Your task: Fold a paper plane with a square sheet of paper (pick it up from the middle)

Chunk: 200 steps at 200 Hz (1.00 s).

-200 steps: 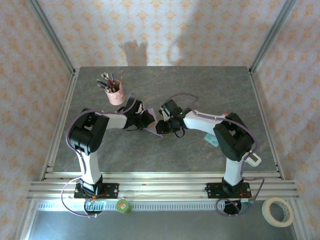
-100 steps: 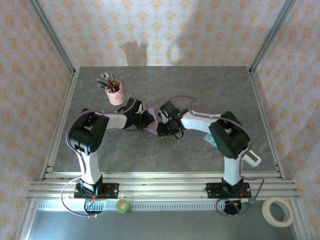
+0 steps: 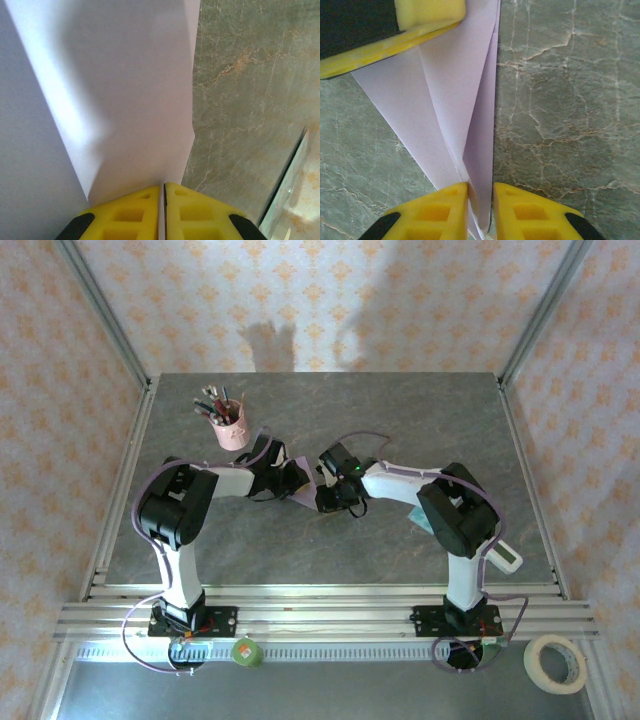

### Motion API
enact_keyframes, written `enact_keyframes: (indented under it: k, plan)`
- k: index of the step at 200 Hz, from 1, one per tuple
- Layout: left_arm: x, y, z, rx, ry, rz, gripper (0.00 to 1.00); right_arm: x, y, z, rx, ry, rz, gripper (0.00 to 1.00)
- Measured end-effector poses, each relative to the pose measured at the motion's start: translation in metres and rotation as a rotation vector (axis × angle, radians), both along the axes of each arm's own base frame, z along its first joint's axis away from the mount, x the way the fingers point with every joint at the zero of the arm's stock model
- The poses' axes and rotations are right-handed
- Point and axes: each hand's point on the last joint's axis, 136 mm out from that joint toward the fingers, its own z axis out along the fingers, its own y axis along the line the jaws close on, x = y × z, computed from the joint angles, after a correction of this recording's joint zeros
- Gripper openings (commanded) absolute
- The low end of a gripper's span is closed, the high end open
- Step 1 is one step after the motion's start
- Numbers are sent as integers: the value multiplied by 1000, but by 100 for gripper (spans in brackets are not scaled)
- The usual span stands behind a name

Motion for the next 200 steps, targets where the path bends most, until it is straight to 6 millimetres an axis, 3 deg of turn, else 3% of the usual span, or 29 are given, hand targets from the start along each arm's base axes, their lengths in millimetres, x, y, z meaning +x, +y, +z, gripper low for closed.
enact_keyframes:
  k: [76,128,166,200]
  plan:
    - [-2,-10,26,-26,-61,-26,14,0,0,-1,-8,4,5,19]
    - [-20,-23,19,-37,-31,-78,12,1,0,-1,-9,3,5,19]
    - [-21,-20,12,-18,-17,-68,10,1,0,-1,-8,3,4,19]
    - [-24,-15,1,18,9,-56,9,1,1,2,14,7,-13,26]
